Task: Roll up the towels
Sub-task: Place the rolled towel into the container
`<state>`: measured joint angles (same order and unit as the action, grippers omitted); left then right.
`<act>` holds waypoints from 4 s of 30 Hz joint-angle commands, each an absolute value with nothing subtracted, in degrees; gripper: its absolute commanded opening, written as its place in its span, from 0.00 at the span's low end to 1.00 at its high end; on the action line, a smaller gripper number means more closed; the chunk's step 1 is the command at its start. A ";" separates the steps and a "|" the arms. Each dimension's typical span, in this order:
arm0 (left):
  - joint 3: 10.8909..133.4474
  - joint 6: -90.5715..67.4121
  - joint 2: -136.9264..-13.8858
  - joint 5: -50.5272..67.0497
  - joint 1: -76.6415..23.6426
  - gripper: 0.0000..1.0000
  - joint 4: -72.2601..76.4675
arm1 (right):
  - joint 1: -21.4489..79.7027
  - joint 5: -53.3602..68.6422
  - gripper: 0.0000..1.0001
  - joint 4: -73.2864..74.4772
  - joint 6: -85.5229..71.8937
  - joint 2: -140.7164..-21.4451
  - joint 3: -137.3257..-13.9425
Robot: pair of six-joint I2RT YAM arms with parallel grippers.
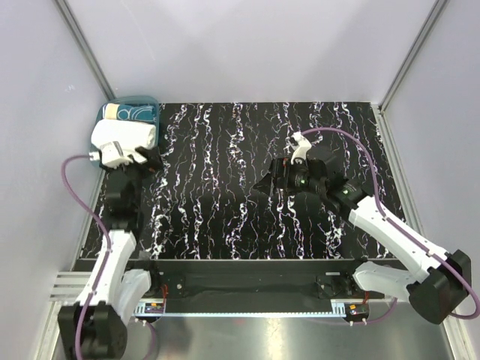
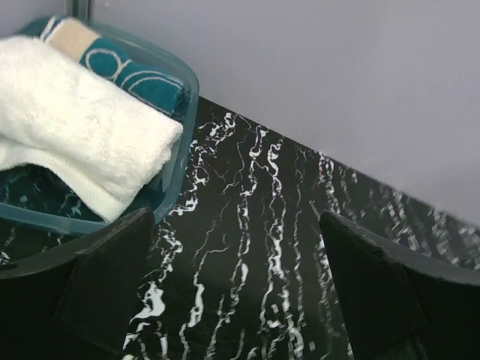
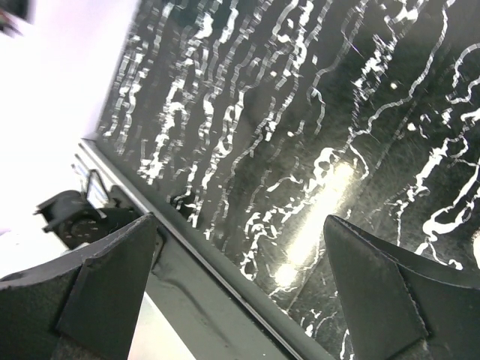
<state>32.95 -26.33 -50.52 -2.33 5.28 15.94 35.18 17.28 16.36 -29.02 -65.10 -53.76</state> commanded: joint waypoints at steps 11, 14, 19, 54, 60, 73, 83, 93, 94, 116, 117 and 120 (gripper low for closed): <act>12.93 -5.62 -51.41 -19.07 1.05 0.99 40.05 | 35.07 18.11 1.00 15.91 -30.58 -58.36 -51.42; 9.06 -5.89 -55.97 -20.03 1.06 0.99 50.77 | 35.07 18.11 1.00 16.87 -30.32 -58.36 -51.68; 3.53 -3.53 -68.97 -15.49 0.79 0.99 70.68 | 35.07 17.40 1.00 18.10 -29.45 -57.48 -51.42; 9.84 0.09 -76.46 -22.50 -4.83 0.99 66.27 | 35.07 -8.67 1.00 21.03 -23.49 -60.03 -55.39; 9.93 0.09 -76.46 -22.50 -4.83 0.99 66.27 | 34.54 -42.69 1.00 7.70 -13.39 -62.13 -45.10; 9.93 0.09 -76.47 -22.50 -4.83 0.99 66.18 | 15.13 -37.26 1.00 -28.91 -2.91 -70.38 -28.22; 9.93 0.09 -76.46 -22.50 -4.83 0.99 66.18 | 6.78 -30.52 1.00 -53.29 -1.07 -81.82 -22.69; 9.93 0.09 -76.46 -22.50 -4.83 0.99 66.18 | 1.23 -17.84 1.00 -60.73 -2.99 -88.59 -20.57; 9.93 0.09 -76.46 -22.59 -4.83 0.99 66.18 | 1.23 -17.75 1.00 -61.25 -2.99 -88.59 -20.39; 9.84 0.09 -76.46 -22.50 -4.83 0.99 66.18 | 1.23 -17.75 1.00 -61.35 -2.90 -88.59 -20.39; 9.93 0.09 -76.46 -22.59 -4.83 0.99 66.18 | 1.32 -17.84 1.00 -61.43 -2.90 -88.59 -20.39; 9.93 0.09 -76.55 -22.59 -4.83 0.99 66.18 | 1.32 -17.75 1.00 -61.35 -2.90 -88.59 -20.30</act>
